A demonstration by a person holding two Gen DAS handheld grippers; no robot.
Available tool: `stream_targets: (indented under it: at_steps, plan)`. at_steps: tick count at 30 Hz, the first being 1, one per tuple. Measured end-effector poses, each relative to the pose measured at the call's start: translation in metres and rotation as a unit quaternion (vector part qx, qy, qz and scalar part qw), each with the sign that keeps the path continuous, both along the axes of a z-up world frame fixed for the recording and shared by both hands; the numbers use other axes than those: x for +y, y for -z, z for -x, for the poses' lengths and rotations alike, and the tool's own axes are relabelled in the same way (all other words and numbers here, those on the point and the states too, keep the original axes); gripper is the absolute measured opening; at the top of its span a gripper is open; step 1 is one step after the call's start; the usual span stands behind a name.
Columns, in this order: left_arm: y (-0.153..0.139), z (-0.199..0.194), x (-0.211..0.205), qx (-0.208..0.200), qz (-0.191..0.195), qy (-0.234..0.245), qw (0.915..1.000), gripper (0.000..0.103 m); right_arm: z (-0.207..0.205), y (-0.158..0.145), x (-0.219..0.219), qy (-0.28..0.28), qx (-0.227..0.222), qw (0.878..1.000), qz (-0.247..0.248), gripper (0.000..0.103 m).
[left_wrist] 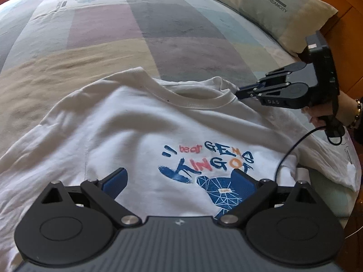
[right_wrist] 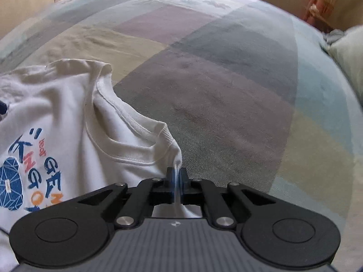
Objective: Fold clothes
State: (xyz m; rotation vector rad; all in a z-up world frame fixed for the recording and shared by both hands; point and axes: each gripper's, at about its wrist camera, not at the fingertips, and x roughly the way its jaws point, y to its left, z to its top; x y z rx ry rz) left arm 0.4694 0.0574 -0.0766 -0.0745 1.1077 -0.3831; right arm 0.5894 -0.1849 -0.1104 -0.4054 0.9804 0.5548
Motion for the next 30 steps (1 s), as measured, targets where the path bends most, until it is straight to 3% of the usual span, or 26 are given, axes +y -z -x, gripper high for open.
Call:
stream_targets:
  at_steps: [7,11,16,19,26,30]
  plan:
    - [-0.004,0.000,0.003,-0.004,0.001,-0.016,0.9999,0.097,-0.044,-0.010,0.008,-0.013,-0.042,0.998,0.040,0.007]
    - [-0.003,0.002,0.007,-0.002,-0.002,-0.027,0.9996,0.097,-0.066,-0.006,0.012,-0.009,-0.016,0.999,0.040,0.008]
    - [-0.005,0.002,0.013,-0.004,-0.002,-0.040,0.9992,0.097,-0.062,-0.028,0.017,-0.016,-0.025,1.000,-0.011,0.016]
    - [-0.003,0.001,0.018,-0.003,-0.002,-0.050,0.9988,0.097,-0.062,-0.039,0.040,-0.072,-0.033,0.996,-0.045,0.029]
    - [0.002,0.005,0.027,0.001,0.005,-0.063,0.9980,0.097,-0.062,-0.009,0.096,-0.177,0.000,0.984,-0.028,0.030]
    - [0.007,0.009,0.036,0.007,0.007,-0.078,0.9969,0.097,-0.050,-0.003,0.102,-0.203,-0.015,0.979,0.008,0.029]
